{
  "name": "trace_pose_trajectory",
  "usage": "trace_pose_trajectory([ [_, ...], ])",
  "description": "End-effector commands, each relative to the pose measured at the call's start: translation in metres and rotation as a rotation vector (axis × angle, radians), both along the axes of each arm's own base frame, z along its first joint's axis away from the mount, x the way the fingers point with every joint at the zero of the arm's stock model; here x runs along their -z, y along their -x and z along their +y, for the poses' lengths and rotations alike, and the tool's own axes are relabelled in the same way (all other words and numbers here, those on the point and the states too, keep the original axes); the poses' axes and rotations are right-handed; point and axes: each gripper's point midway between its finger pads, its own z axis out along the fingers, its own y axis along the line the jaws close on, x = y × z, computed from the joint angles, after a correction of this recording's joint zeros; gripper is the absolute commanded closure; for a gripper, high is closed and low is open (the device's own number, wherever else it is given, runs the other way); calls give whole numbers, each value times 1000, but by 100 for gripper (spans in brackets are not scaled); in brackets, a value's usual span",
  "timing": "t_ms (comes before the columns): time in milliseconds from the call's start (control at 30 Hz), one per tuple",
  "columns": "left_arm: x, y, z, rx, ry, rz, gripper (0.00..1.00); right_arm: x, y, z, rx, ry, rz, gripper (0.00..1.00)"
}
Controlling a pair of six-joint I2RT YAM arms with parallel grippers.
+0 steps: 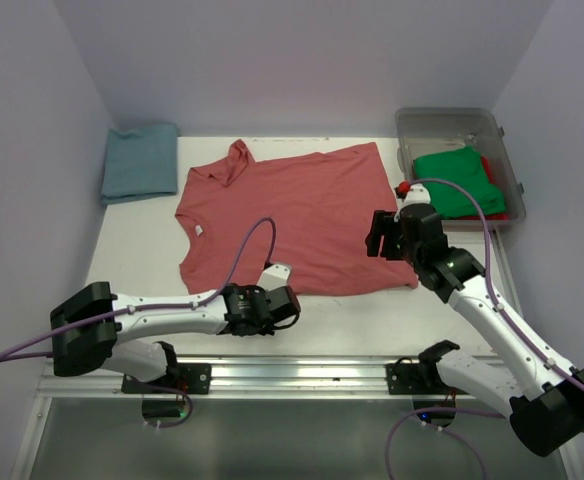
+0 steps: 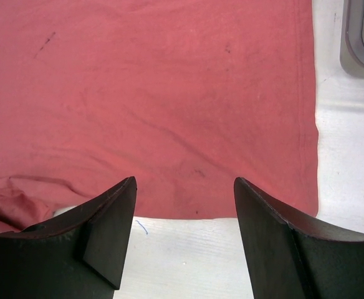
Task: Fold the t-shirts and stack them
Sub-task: Flatten out the tshirt
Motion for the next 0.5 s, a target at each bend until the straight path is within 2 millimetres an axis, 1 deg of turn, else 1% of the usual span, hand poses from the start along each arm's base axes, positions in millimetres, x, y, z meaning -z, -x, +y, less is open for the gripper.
trace_pose_trajectory([
  [0, -20, -7, -5, -12, 27, -42, 100, -3, 2, 0, 1, -10, -12, 32],
  [33, -20, -5, -8, 5, 35, -28, 95, -2, 2, -1, 5, -7, -11, 32],
  [67, -19, -2, -11, 15, 48, -12, 79, -3, 2, -1, 6, -7, -13, 32],
  [100, -17, 6, -16, 37, 71, 28, 73, -2, 1, -2, 10, -4, -13, 32],
  [133, -17, 9, -19, 55, 84, 43, 66, -2, 1, -3, 12, -2, -14, 32],
  [167, -17, 12, -25, 74, 107, 54, 54, -1, 1, -3, 13, 1, -11, 32],
  [200, -18, 18, -27, 90, 124, 73, 50, -1, 1, -2, 12, 0, -11, 32],
  [233, -19, 20, -31, 106, 138, 76, 44, -2, 0, -3, 16, 1, -14, 32],
  [367, -12, 22, -28, 114, 127, 82, 39, -1, -1, -4, 18, 8, -11, 32],
  [467, -3, 21, -25, 113, 100, 81, 37, 1, -1, -3, 18, 9, -10, 32],
])
